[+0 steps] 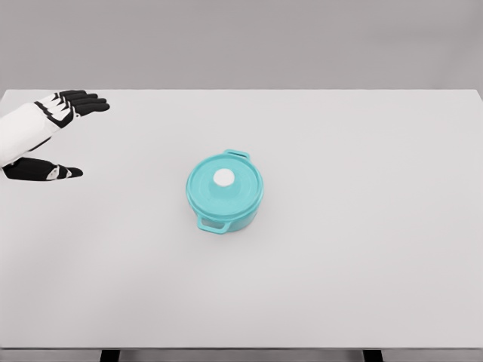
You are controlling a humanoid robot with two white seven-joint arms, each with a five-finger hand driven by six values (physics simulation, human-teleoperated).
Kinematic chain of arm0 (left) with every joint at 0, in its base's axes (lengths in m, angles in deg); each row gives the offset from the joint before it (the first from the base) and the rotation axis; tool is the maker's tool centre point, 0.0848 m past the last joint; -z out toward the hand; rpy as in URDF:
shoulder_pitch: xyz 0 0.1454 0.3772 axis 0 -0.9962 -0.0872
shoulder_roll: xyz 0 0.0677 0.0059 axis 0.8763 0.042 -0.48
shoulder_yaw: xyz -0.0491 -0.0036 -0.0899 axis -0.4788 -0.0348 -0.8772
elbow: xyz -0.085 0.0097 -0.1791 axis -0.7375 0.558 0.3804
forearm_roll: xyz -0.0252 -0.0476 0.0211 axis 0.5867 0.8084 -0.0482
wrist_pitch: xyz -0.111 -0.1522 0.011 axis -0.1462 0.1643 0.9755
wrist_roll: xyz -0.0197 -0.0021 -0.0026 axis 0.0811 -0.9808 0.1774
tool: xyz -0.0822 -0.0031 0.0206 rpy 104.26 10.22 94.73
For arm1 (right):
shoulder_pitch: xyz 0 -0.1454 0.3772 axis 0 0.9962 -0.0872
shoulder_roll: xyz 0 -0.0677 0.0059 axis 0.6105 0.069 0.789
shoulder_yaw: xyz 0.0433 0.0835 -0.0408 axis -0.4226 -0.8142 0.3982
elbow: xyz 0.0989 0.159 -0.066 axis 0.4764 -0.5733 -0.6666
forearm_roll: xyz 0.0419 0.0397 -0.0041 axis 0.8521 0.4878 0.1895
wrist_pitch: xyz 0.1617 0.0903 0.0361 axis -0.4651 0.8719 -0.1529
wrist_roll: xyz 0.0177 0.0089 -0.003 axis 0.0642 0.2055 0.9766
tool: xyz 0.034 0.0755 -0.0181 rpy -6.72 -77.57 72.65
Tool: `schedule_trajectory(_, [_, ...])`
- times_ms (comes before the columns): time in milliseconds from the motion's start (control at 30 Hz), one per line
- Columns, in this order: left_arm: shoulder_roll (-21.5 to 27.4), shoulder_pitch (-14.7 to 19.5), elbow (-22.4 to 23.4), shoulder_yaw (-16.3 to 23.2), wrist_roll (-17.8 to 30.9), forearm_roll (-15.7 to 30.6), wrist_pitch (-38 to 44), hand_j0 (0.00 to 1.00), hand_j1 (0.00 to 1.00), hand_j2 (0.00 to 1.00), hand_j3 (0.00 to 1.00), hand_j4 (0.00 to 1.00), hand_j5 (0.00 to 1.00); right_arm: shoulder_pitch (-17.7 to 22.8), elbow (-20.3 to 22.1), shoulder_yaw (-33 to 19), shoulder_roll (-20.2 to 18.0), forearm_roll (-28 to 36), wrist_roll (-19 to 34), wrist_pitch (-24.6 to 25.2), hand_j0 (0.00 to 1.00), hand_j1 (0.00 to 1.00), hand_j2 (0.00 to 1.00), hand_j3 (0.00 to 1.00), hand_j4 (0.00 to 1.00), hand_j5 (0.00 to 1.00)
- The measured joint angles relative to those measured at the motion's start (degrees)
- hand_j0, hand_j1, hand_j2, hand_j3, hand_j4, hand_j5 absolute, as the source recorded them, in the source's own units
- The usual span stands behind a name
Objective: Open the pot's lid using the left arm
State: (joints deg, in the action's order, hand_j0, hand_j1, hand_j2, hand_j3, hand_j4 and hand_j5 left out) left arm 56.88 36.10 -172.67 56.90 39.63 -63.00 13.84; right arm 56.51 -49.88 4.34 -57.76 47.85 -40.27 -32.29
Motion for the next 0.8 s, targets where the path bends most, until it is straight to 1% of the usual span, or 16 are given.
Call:
schedule_trajectory(100, [-0.41, 0.0, 0.04, -0.03, 0.06, -0.01, 0.0, 1.0, 1.0, 1.0, 1.0, 1.0, 1.0, 0.53, -0.17, -0.16, 0.0, 0.07, 0.15, 0.0, 1.0, 1.0, 1.0, 1.0, 1.0, 1.0])
schedule_trajectory(200, [-1.22, 0.61, 0.06, -0.06, 0.09, -0.01, 0.0, 1.0, 1.0, 1.0, 1.0, 1.0, 1.0, 0.09, -0.01, -0.16, 0.0, 0.02, 0.21, 0.02, 1.0, 1.0, 1.0, 1.0, 1.0, 1.0])
schedule_trajectory(267, [-3.05, 0.62, 0.07, -0.06, 0.11, -0.12, 0.0, 1.0, 1.0, 1.0, 1.0, 1.0, 1.0, 0.09, -0.01, -0.11, 0.0, 0.03, 0.23, 0.02, 1.0, 1.0, 1.0, 1.0, 1.0, 1.0])
schedule_trajectory(367, [-4.62, 0.79, 0.1, -0.11, 0.16, -1.65, 0.0, 1.0, 1.0, 1.0, 1.0, 1.0, 1.0, 0.09, -0.09, -0.03, 0.0, 0.02, 0.24, 0.03, 1.0, 1.0, 1.0, 1.0, 1.0, 1.0])
schedule_trajectory(467, [-4.54, 0.53, 0.19, 0.11, 0.13, -2.28, 0.0, 1.0, 1.0, 1.0, 1.0, 1.0, 1.0, 0.09, -0.12, -0.02, 0.0, 0.0, 0.24, 0.03, 1.0, 1.0, 1.0, 1.0, 1.0, 1.0])
schedule_trajectory(500, [-4.37, 0.97, 0.28, 0.63, 0.12, -2.38, 0.01, 1.0, 1.0, 1.0, 1.0, 1.0, 1.0, 0.09, -0.12, -0.01, 0.0, 0.0, 0.24, 0.03, 1.0, 1.0, 1.0, 1.0, 1.0, 1.0])
schedule_trajectory(567, [-4.09, 3.69, 0.36, 2.62, 0.06, -2.42, 0.03, 1.0, 1.0, 1.0, 1.0, 1.0, 1.0, 0.09, -0.13, 0.0, 0.0, 0.01, 0.24, 0.03, 1.0, 1.0, 1.0, 1.0, 1.0, 1.0])
schedule_trajectory(633, [-3.92, 8.17, 0.58, 5.48, 0.03, -2.48, 0.04, 1.0, 1.0, 1.0, 1.0, 1.0, 1.0, 0.09, -0.13, 0.01, 0.0, 0.02, 0.24, 0.03, 1.0, 1.0, 1.0, 1.0, 1.0, 1.0])
schedule_trajectory(700, [-3.2, 11.42, 0.69, 7.79, 0.02, -2.6, 0.03, 1.0, 1.0, 1.0, 1.0, 1.0, 1.0, 0.09, -0.14, 0.01, 0.0, 0.02, 0.24, 0.03, 1.0, 1.0, 1.0, 1.0, 1.0, 1.0])
schedule_trajectory(733, [-2.72, 14.49, 0.69, 9.18, 0.12, -2.73, 0.03, 1.0, 1.0, 1.0, 1.0, 1.0, 1.0, 0.09, -0.13, 0.02, 0.0, 0.01, 0.24, 0.03, 1.0, 1.0, 1.0, 1.0, 1.0, 1.0])
schedule_trajectory(800, [-2.24, 21.26, 0.64, 12.77, 2.19, -5.29, 0.08, 1.0, 1.0, 1.0, 1.0, 1.0, 1.0, 0.09, -0.14, 0.02, 0.0, 0.01, 0.24, 0.03, 1.0, 1.0, 1.0, 1.0, 1.0, 1.0])
